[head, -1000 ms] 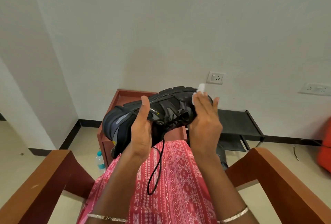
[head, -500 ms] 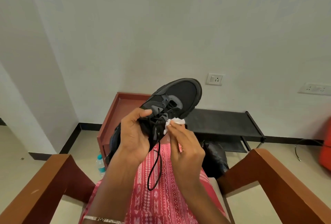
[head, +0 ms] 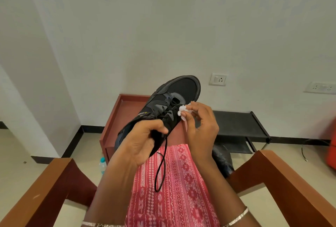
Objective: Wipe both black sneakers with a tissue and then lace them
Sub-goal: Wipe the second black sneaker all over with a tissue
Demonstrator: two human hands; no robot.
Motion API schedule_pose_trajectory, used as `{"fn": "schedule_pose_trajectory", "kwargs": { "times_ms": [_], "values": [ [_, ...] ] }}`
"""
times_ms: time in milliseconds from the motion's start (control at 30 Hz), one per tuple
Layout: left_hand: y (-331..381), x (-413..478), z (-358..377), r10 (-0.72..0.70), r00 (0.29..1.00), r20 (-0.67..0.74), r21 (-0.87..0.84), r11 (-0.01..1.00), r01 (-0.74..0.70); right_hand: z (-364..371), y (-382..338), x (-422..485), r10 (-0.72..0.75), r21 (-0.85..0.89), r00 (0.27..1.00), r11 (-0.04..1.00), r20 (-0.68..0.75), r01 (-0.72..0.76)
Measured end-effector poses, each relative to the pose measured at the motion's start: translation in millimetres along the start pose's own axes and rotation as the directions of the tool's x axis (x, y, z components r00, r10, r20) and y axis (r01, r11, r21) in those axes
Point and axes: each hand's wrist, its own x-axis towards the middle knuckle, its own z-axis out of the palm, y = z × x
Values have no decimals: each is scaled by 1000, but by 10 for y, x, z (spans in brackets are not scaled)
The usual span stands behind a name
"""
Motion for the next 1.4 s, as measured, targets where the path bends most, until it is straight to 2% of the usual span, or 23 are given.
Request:
{"fn": "schedule_pose_trajectory", "kwargs": {
  "times_ms": [100, 167, 233, 367, 467, 567, 667, 767, 967, 1200, 1400],
  "values": [
    [-77, 27, 11, 28, 1000, 13, 183, 983, -29, 58, -73, 130, -45, -30, 999, 999, -23, 44],
    [-146, 68, 24, 92, 994, -60, 268, 961, -73, 84, -109, 248, -58, -41, 998, 998, -38, 57],
    [-178, 117, 27, 150, 974, -167, 284, 954, -99, 64, -151, 360, -37, -20, 999, 999, -22, 36],
    [-147, 136, 8, 165, 957, -238, 132, 982, -136, -77, -278, 416, 141, 112, 989, 983, 54, -146],
    [-143, 154, 4, 133, 959, -251, -39, 988, -148, -208, -418, 162, 197, 96, 974, 973, 110, -208],
    [-113, 147, 25, 32, 969, -243, -230, 969, -90, -254, -527, -261, 122, -5, 973, 992, 196, -124],
    [-57, 100, 49, -61, 978, -197, -316, 949, -4, -171, -584, -525, 16, -52, 972, 999, 233, -4],
    [-61, 99, 68, -48, 989, -138, -361, 932, -5, -45, -602, -505, -89, -88, 969, 990, 231, 112],
    [-108, 74, 85, -54, 998, -39, -463, 886, 30, 186, -687, -255, -191, -205, 956, 949, 221, 238],
    [-62, 146, -29, -80, 997, 9, -498, 864, 73, -104, -586, -580, -209, -141, 928, 955, 309, 261],
    [-112, 117, 54, -29, 1000, -2, -479, 878, 24, 122, -614, -316, -217, -189, 950, 946, 226, 262]
  ]
}}
